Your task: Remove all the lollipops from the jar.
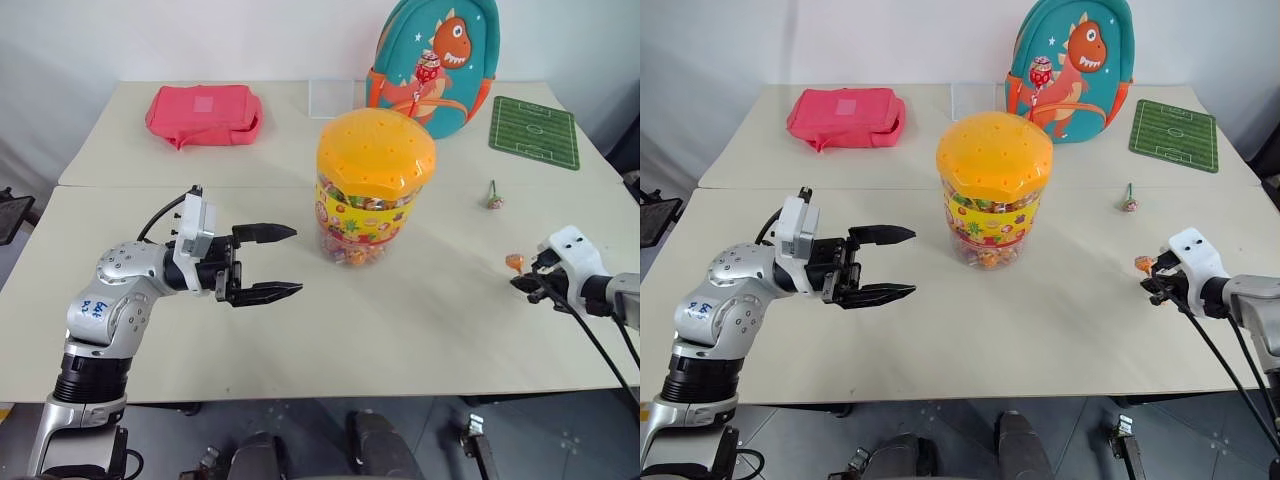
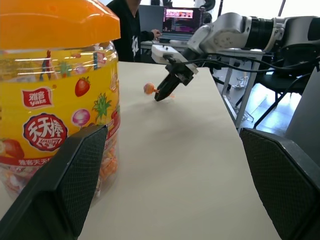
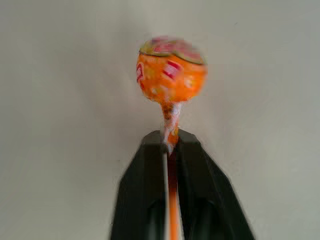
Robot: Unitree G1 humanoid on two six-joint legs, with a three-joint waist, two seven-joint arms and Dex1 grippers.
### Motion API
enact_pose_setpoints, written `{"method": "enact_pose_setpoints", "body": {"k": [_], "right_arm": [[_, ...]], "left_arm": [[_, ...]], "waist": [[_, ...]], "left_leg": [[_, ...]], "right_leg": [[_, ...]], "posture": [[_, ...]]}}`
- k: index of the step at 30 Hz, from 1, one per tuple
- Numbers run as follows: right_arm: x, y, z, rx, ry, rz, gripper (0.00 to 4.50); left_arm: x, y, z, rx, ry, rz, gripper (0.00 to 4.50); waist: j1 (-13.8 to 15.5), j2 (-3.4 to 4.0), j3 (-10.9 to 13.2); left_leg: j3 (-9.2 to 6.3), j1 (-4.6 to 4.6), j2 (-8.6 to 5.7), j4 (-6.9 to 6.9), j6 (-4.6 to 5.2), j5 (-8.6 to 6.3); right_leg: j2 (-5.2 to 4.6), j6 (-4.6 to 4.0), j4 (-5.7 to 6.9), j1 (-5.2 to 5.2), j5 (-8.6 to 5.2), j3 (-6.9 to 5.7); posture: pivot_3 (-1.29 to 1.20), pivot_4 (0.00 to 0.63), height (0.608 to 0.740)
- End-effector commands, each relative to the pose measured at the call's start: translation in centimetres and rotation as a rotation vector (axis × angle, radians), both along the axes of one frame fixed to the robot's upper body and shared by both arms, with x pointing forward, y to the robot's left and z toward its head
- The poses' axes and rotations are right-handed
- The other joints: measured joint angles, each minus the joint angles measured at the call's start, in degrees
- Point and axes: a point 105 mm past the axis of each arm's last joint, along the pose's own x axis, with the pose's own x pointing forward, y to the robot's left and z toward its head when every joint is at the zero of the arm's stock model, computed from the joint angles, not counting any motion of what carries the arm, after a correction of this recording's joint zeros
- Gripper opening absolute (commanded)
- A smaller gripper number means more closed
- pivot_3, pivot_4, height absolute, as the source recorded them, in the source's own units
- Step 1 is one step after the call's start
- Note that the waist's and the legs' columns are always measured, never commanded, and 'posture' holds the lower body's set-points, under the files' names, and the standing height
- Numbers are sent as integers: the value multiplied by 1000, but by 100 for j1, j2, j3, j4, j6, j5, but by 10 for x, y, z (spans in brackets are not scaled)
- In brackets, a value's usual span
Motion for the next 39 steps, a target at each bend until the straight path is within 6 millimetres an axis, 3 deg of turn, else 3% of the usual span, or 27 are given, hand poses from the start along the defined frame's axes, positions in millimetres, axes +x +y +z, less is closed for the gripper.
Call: {"method": "enact_pose_setpoints", "body": {"k": [1,5,10,15,18,20,23,26,33,36,39], "right_arm": [[-4,-12,10,0,-24,-19,1624],[-3,-17,27,30,-91,-12,2921],[-4,7,85,141,-320,210,4479],[-3,54,166,464,-576,392,4479],[1,83,188,549,-631,465,4479],[15,105,200,586,-665,459,4479],[48,147,212,608,-638,429,4479],[63,177,213,611,-588,434,4479],[76,190,210,662,-544,383,4479],[75,190,210,671,-546,391,3905],[75,191,211,672,-551,399,2946]], "left_arm": [[-4,3,10,-14,-33,5,4500],[-1,7,14,-34,-30,34,4500],[6,16,25,-129,-26,113,4500],[18,32,44,-301,-17,231,4500],[21,35,50,-347,-20,263,4500],[23,35,53,-365,-22,273,4500],[23,31,51,-359,-20,269,4500],[23,29,50,-354,-18,267,4500],[21,28,53,-362,-36,270,4500],[20,29,52,-365,-35,279,4500],[20,30,51,-365,-33,284,4500]], "waist": [[4,0,0],[18,0,0],[19,0,0],[-38,1,0],[-31,0,0],[-21,0,0],[-40,0,0],[-89,0,0],[-158,0,0],[-182,0,0],[-202,0,0]], "left_leg": [[0,0,0,0,0,0],[0,0,-2,2,0,0],[0,0,-2,2,0,0],[-2,3,3,6,0,0],[-20,8,8,8,-4,2],[-26,5,8,6,-4,2],[-23,-4,2,7,-4,2],[-18,-8,3,6,-5,2],[-35,-49,-3,-5,-2,0],[-38,-50,1,-3,-2,0],[-37,-49,3,3,-4,2]], "right_leg": [[0,0,0,0,0,0],[-1,0,0,1,0,0],[0,0,1,1,0,0],[1,0,10,0,0,0],[2,0,32,0,0,-11],[1,0,31,0,0,-17],[-7,0,31,-9,0,-15],[-9,0,47,-27,0,-19],[-25,5,72,-63,3,-49],[-23,5,70,-67,3,-49],[-20,5,79,-71,3,-41]], "posture": [[0,150,740],[0,150,740],[0,150,740],[0,150,740],[0,150,740],[0,150,740],[0,150,740],[0,150,740],[0,150,740],[0,150,740],[0,150,740]]}}
